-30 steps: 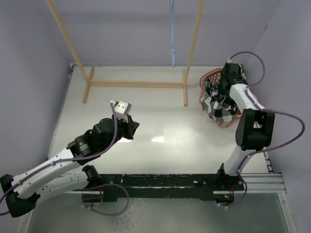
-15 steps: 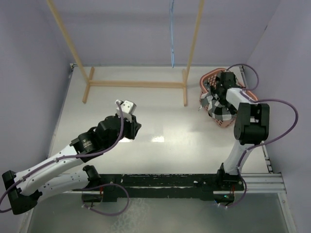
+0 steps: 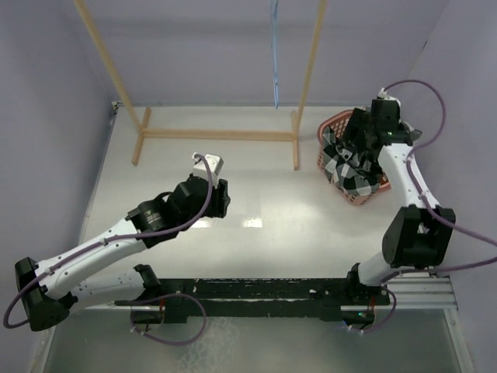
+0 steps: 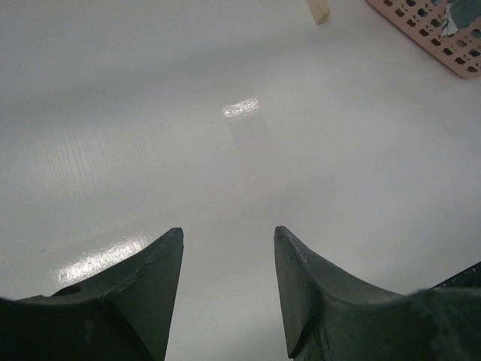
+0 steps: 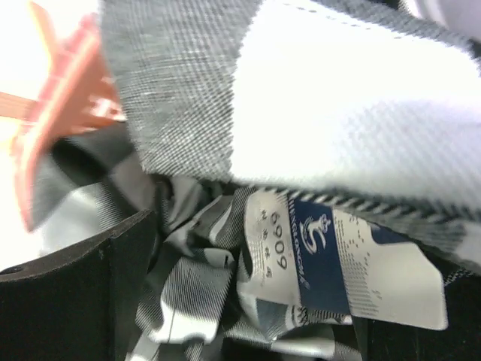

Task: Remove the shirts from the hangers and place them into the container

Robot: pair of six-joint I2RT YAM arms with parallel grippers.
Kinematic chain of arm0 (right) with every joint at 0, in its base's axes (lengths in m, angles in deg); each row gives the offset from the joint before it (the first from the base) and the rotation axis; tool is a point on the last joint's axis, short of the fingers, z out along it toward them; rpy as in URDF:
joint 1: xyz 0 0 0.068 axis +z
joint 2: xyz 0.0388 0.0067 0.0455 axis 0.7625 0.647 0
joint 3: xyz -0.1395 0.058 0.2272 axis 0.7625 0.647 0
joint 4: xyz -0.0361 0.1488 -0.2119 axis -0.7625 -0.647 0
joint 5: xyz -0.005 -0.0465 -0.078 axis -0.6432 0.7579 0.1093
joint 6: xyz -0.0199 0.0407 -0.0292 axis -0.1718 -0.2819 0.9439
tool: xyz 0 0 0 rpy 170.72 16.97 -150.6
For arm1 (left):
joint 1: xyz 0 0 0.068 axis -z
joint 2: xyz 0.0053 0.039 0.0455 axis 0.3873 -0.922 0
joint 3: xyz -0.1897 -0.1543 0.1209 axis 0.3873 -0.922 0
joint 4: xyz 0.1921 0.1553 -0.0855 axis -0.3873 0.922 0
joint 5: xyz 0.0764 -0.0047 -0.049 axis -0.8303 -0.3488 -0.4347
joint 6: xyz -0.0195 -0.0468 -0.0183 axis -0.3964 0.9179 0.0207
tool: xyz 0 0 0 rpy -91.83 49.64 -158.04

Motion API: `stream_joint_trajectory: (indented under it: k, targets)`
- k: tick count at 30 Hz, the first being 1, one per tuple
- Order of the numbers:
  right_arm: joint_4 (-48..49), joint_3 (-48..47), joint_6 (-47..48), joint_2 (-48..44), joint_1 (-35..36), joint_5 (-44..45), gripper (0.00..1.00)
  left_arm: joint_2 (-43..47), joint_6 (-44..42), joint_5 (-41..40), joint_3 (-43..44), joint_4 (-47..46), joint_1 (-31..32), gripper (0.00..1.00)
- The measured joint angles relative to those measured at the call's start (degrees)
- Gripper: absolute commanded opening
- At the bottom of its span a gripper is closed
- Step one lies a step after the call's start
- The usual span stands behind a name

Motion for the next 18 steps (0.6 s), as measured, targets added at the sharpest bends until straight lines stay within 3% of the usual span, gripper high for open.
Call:
stream_joint_trajectory:
  k: [7, 15, 18]
  targets:
    - [-0.35, -2.38, 0.35, -14.97, 0.02, 0.28, 1.00, -5.22, 4.37, -5.77, 6.56, 6.21, -0.02, 0.56]
    - [-0.22, -0.07, 0.48, -19.21, 0.02, 0.24, 1.00, -4.90, 4.22, -7.56, 7.54, 8.26, 0.00, 0.57]
    - [-2.32, -1.53, 0.72, -16.55, -0.02, -1.51, 1.00, -3.34, 3.74, -7.56, 7.54, 7.96, 0.00, 0.57]
